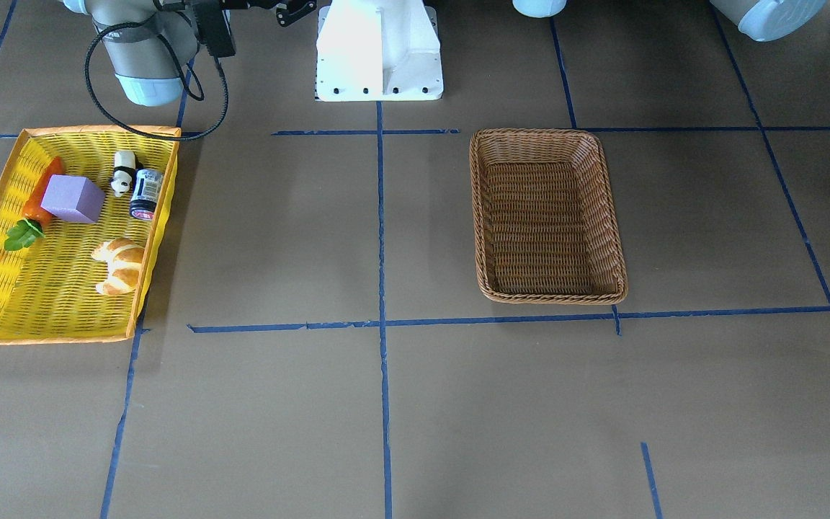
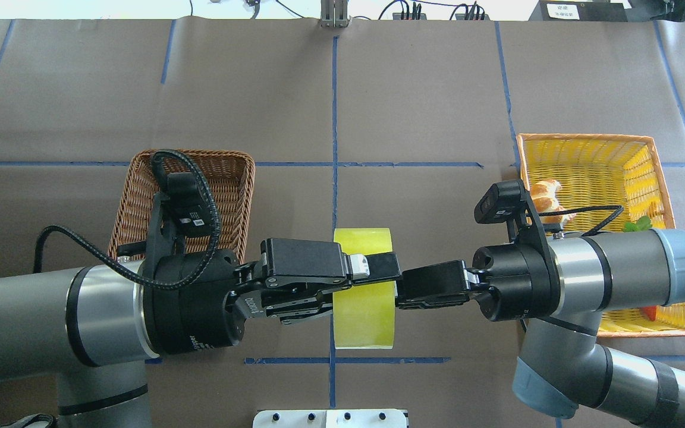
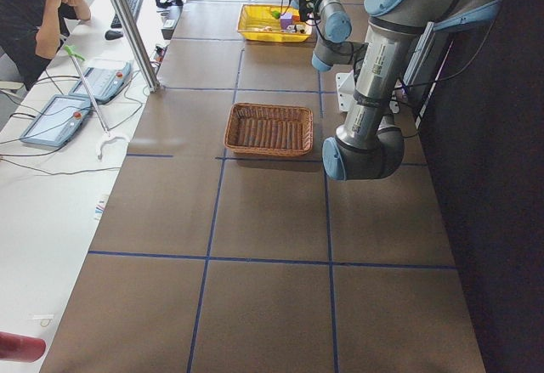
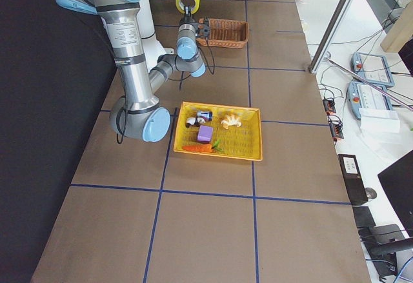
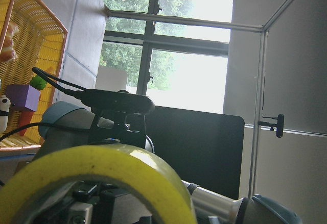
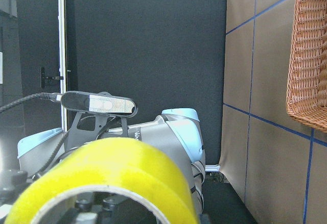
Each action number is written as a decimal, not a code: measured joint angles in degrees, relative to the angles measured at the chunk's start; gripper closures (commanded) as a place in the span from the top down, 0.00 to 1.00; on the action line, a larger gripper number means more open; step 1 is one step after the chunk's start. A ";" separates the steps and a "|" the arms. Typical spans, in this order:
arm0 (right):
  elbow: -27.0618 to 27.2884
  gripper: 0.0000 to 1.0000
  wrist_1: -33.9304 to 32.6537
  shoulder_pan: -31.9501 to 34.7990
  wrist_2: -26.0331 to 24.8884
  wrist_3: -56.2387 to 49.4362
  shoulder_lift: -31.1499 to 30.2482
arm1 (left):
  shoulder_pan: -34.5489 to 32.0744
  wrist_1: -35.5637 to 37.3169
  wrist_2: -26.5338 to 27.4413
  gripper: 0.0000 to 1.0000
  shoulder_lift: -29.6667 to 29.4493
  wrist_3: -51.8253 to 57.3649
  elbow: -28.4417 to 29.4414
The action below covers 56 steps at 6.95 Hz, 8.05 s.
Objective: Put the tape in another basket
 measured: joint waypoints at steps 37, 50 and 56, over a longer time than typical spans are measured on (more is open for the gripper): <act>8.48 1.00 -115.40 43.72 16.52 -92.58 -8.16 | -18.83 69.82 -15.17 1.00 7.72 48.58 10.46; -7.84 1.00 -115.00 63.18 19.75 -118.13 -19.70 | -73.70 77.60 -43.05 1.00 38.79 114.71 18.33; -8.01 1.00 -114.88 63.19 19.72 -118.18 -20.02 | -73.47 77.26 -41.16 1.00 38.73 114.93 19.26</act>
